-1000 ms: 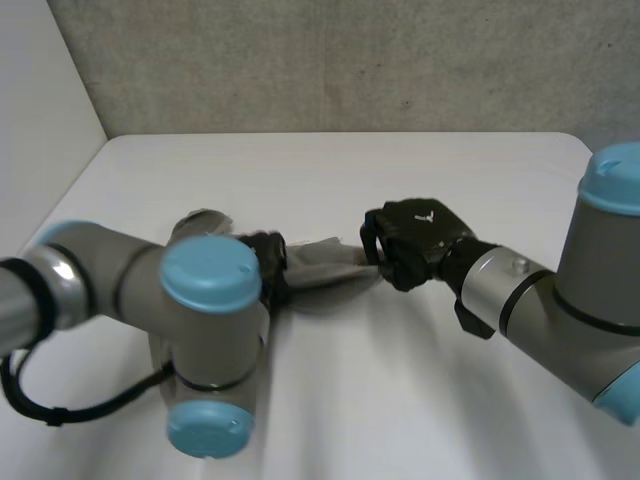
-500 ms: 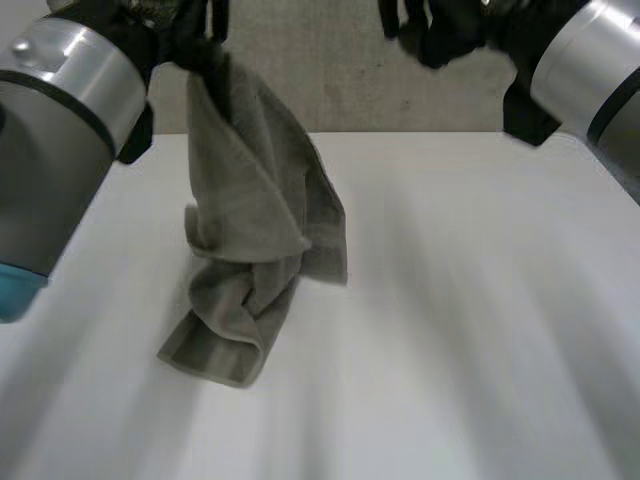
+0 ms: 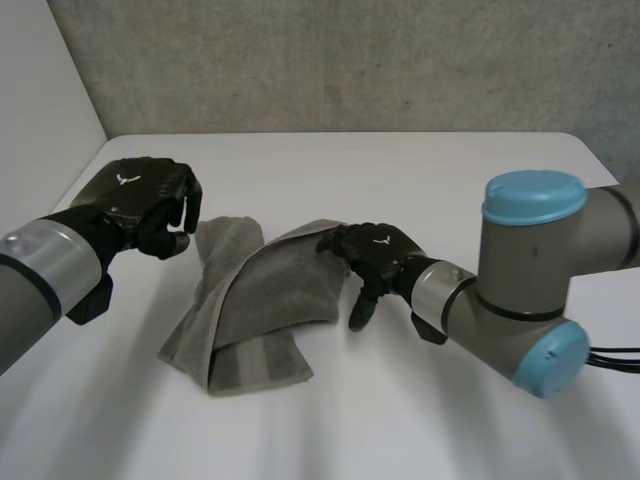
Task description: Fold the towel.
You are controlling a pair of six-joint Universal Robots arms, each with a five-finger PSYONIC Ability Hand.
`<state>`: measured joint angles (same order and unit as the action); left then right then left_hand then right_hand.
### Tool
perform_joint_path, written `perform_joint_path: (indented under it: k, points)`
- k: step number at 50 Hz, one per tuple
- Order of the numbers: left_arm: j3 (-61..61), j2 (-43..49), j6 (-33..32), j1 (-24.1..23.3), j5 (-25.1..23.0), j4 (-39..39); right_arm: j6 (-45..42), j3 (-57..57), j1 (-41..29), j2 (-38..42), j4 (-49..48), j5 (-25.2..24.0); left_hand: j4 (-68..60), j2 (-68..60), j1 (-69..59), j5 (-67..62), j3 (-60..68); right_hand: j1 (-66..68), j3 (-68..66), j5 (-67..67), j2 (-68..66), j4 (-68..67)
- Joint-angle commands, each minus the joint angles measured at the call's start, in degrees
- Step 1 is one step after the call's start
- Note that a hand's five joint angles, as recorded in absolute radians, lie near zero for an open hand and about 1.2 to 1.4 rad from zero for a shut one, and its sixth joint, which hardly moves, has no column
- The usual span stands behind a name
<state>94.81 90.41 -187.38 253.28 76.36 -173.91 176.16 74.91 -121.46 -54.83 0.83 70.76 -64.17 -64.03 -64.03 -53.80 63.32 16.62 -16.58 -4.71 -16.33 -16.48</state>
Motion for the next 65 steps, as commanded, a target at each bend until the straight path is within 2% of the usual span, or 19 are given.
perform_joint_path:
  k: [1, 2, 3, 4, 5, 6, 7, 12, 19, 21, 24, 30, 37, 45, 60, 61, 62, 64, 65]
  points:
    - [4.0, -5.8, -0.1, -0.2, 0.3, 0.0, 3.0, -6.2, -1.8, 4.9, -4.9, 2.5, 5.0, 4.8, 4.8, 4.6, -4.1, -1.7, 1.6, -0.2, 1.4, 1.5]
    - [4.0, -5.8, -0.1, -0.2, 0.3, 0.0, 3.0, -6.2, -1.8, 4.9, -4.9, 2.5, 5.0, 4.9, 4.9, 4.6, -4.2, -1.7, 1.6, -0.3, 1.4, 1.5]
    - [4.9, -6.5, -0.1, -0.3, 0.3, -0.1, 2.9, -7.7, -2.0, 5.6, -4.9, 2.9, 10.8, 10.7, 10.7, 10.5, -10.0, -1.5, 1.5, -0.4, 1.2, 1.4]
    - [6.0, -6.9, -0.1, -0.4, 0.3, -0.2, 2.8, -9.1, -2.1, 6.0, -4.8, 3.1, 23.4, 23.2, 23.2, 23.0, -22.5, -1.0, 1.0, -0.9, 0.7, 0.9]
    - [6.0, -6.9, -0.1, -0.4, 0.3, -0.2, 2.8, -9.1, -2.1, 6.0, -4.8, 3.2, 23.5, 23.4, 23.4, 23.1, -22.7, -1.0, 0.9, -0.9, 0.7, 0.8]
    - [7.0, -7.4, -0.1, -0.5, 0.3, -0.3, 2.8, -10.2, -2.1, 6.2, -4.7, 3.2, 37.0, 36.9, 36.9, 36.6, -36.1, -0.5, 0.4, -1.4, 0.2, 0.3]
    - [8.3, -7.4, 0.0, -0.8, 0.5, -0.5, 2.8, -11.1, -2.1, 6.2, -4.8, 3.2, 43.3, 43.2, 43.2, 42.9, -42.4, 0.2, -0.2, -2.1, -0.5, -0.3]
    - [12.2, -6.5, 0.8, -1.1, 1.0, -2.6, 2.8, -13.8, -2.1, 6.0, -4.8, 3.2, 49.1, 48.9, 48.9, 48.7, -48.2, 2.7, -2.7, -4.6, -3.0, -2.8]
    - [16.5, -0.7, 5.4, -3.2, 3.4, -11.3, 2.4, -19.9, -2.0, 8.9, -3.6, 3.1, 50.9, 50.8, 50.8, 50.6, -50.1, 6.4, -6.5, -8.3, -6.7, -6.6]
    - [16.6, 3.6, 10.3, -4.3, 6.9, -14.5, 1.1, -24.4, -2.0, 12.2, -1.7, 3.0, 50.8, 50.6, 50.6, 50.4, -49.9, 7.3, -7.3, -9.2, -7.5, -7.4]
    - [15.7, 8.9, 13.5, -5.5, 10.2, -15.6, -1.7, -29.6, -2.0, 16.7, 1.1, 2.9, 50.8, 50.6, 50.6, 50.4, -49.9, 8.3, -8.3, -10.2, -8.5, -8.4]
    - [11.9, 17.1, 15.6, -8.1, 13.8, -15.8, -6.5, -37.8, -2.0, 22.7, 5.0, 3.1, 50.9, 50.8, 50.8, 50.6, -50.1, 11.1, -11.2, -13.0, -11.4, -11.3]
    - [7.1, 25.0, 16.1, -9.8, 21.2, -18.0, -8.6, -45.4, -1.9, 28.5, 6.1, 3.0, 50.9, 50.8, 50.8, 50.6, -50.1, 16.0, -16.0, -17.9, -16.3, -16.1]
    - [6.0, 26.3, 14.9, -10.7, 25.9, -22.2, -8.8, -47.1, -1.9, 30.7, 5.9, 1.7, 49.4, 49.3, 49.3, 49.1, -48.6, 26.4, -26.5, -28.3, -26.7, -26.6]
    - [7.8, 23.8, 14.7, -11.5, 26.5, -21.8, -8.8, -48.9, -1.9, 33.3, 5.6, 0.3, 49.4, 49.3, 49.3, 49.0, -48.6, 28.6, -28.7, -30.5, -28.9, -28.8]
    - [8.4, 22.9, 14.7, -11.7, 26.5, -22.0, -8.9, -48.9, -1.9, 33.4, 5.6, 0.3, 49.4, 49.3, 49.3, 49.0, -48.6, 36.4, -36.5, -38.4, -36.7, -36.6]
    - [8.4, 22.9, 14.7, -11.7, 26.5, -22.0, -8.9, -48.9, -1.9, 33.4, 5.6, 0.3, 49.4, 49.3, 49.3, 49.0, -48.6, 36.5, -36.6, -38.4, -36.8, -36.7]
    - [9.5, 21.3, 14.7, -11.8, 26.4, -22.5, -8.9, -48.9, -1.9, 33.2, 5.4, 0.3, 49.6, 49.4, 49.4, 49.2, -48.7, 57.6, -57.6, -59.5, -57.9, -57.7]
    - [9.5, 21.3, 14.7, -11.8, 26.4, -22.5, -8.9, -48.9, -1.9, 33.2, 5.4, 0.3, 49.6, 49.4, 49.4, 49.2, -48.7, 57.7, -57.8, -59.6, -58.0, -57.9]
